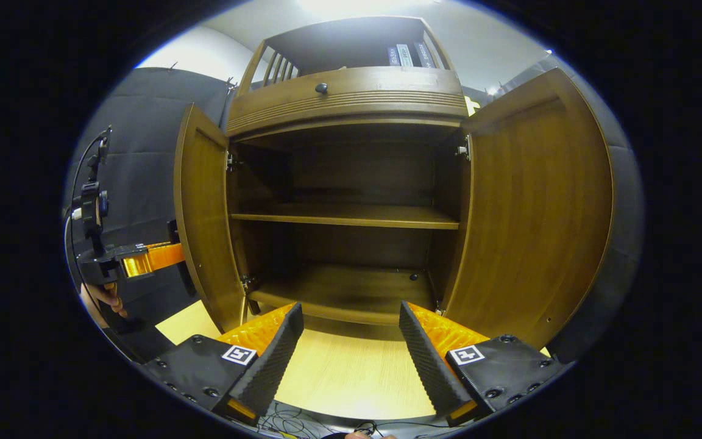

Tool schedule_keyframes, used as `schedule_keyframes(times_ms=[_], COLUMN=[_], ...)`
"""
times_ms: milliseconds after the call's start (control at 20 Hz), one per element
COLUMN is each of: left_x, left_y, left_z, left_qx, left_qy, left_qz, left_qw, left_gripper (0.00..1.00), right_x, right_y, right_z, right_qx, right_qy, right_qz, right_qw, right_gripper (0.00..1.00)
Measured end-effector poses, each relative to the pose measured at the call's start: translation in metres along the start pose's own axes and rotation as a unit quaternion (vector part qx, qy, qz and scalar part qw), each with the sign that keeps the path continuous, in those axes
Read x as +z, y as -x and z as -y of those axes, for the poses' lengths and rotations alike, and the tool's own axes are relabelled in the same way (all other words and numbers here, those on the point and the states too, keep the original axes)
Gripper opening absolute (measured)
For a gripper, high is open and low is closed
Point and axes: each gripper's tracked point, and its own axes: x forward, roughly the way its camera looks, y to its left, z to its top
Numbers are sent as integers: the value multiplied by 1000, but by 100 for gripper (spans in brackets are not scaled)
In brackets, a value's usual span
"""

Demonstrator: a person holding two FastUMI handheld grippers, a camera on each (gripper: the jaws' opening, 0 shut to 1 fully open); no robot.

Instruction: Open the right door of the double-door shoe cabinet with the right hand, and open the left door with the left hand.

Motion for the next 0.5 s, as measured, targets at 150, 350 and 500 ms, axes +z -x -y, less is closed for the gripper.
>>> schedule_keyframes(times_ms=[150,350,500], left_x=[0,0,1], left_y=[7,15,22], left_z=[-12,-26,-38], left_qx=[4,7,19], left_qy=[0,21,15], left_qz=[1,4,8], left_qw=[1000,1000,1000], left_gripper=[4,4,4], right_x=[1,0,0], right_y=[0,-1,0], right_z=[5,8,5], right_qx=[-7,-14,-13], right_qy=[-9,-7,-7], right_qz=[3,1,0], right_qw=[1000,1000,1000], right_gripper=[97,97,97])
